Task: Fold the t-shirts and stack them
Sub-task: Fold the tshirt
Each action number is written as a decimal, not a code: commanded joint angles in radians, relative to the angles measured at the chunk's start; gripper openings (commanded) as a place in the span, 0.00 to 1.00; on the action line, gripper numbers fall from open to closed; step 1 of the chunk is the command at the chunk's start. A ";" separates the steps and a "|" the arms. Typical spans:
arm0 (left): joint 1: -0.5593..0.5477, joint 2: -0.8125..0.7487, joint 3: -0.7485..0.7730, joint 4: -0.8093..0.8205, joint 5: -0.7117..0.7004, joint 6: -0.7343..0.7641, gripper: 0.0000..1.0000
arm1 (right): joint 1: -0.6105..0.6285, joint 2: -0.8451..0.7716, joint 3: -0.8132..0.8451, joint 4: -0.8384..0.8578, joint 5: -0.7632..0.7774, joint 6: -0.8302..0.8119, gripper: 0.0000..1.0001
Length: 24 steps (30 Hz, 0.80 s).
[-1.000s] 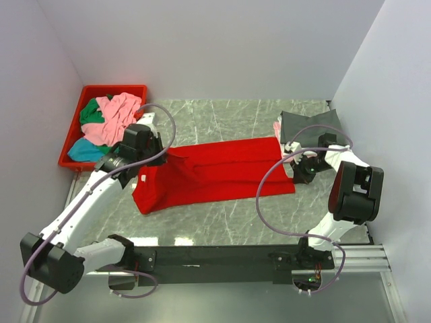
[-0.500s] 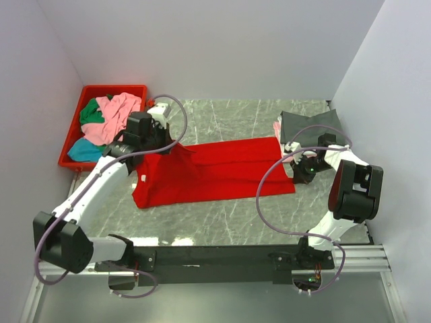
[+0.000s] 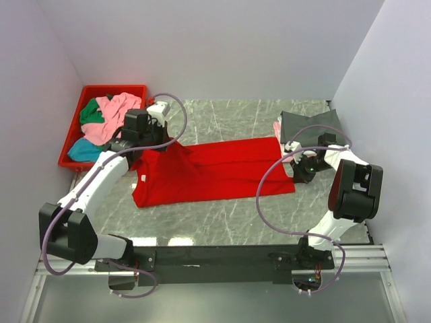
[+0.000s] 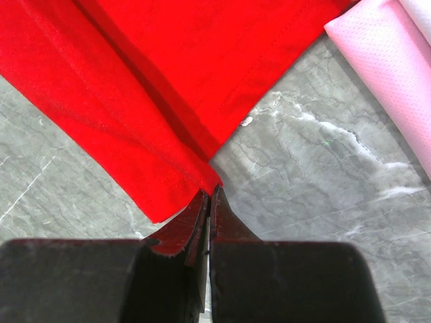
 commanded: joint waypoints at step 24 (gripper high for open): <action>0.069 -0.023 0.006 0.096 0.050 0.029 0.00 | 0.035 0.043 0.108 -0.016 -0.055 0.062 0.00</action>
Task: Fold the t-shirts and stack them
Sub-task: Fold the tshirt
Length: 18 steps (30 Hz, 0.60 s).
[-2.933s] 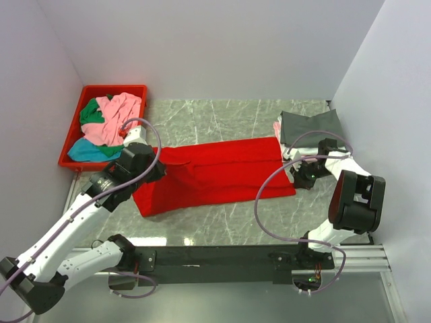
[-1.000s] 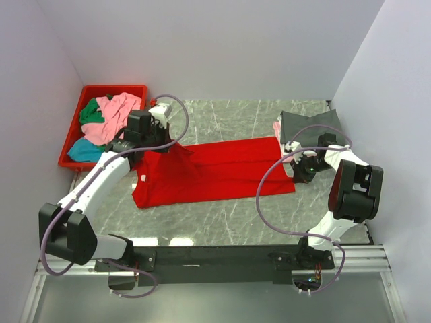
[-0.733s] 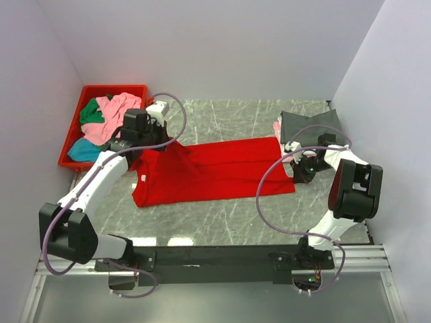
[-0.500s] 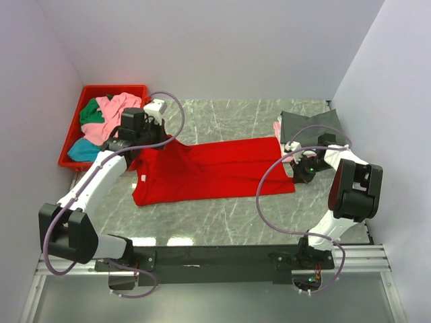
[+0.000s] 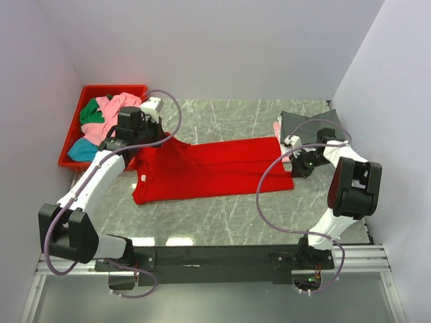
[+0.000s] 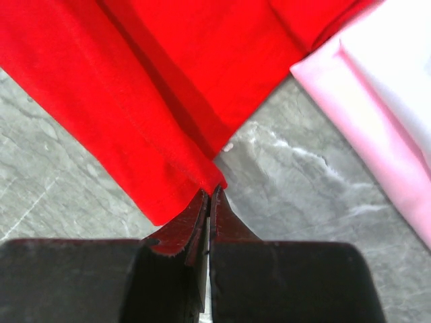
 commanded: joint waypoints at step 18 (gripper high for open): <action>0.011 -0.168 -0.108 0.024 0.037 -0.027 0.00 | 0.065 0.036 0.098 0.039 -0.012 0.119 0.00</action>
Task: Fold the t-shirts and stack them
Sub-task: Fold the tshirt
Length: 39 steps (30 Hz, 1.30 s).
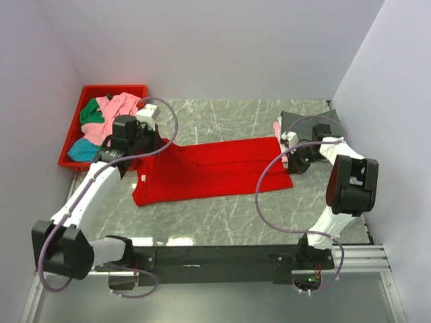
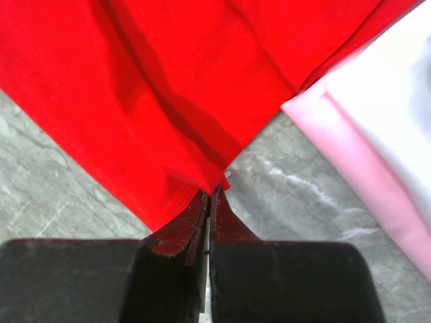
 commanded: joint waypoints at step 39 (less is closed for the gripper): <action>0.009 -0.271 -0.113 -0.069 -0.124 -0.061 0.00 | 0.061 0.047 0.079 0.095 0.085 0.149 0.00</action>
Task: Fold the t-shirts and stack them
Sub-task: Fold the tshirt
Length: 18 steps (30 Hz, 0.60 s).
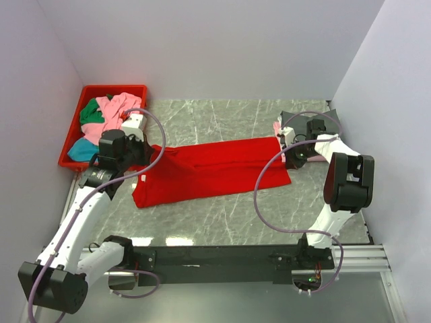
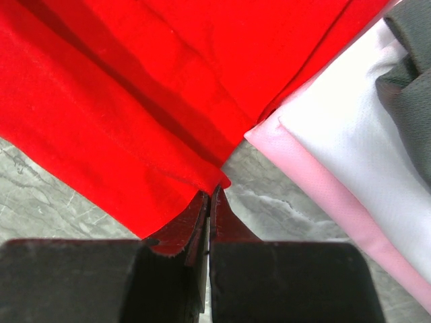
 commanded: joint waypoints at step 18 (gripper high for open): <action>0.009 0.025 -0.003 0.013 0.000 -0.004 0.00 | 0.006 0.022 0.039 0.014 0.000 0.016 0.00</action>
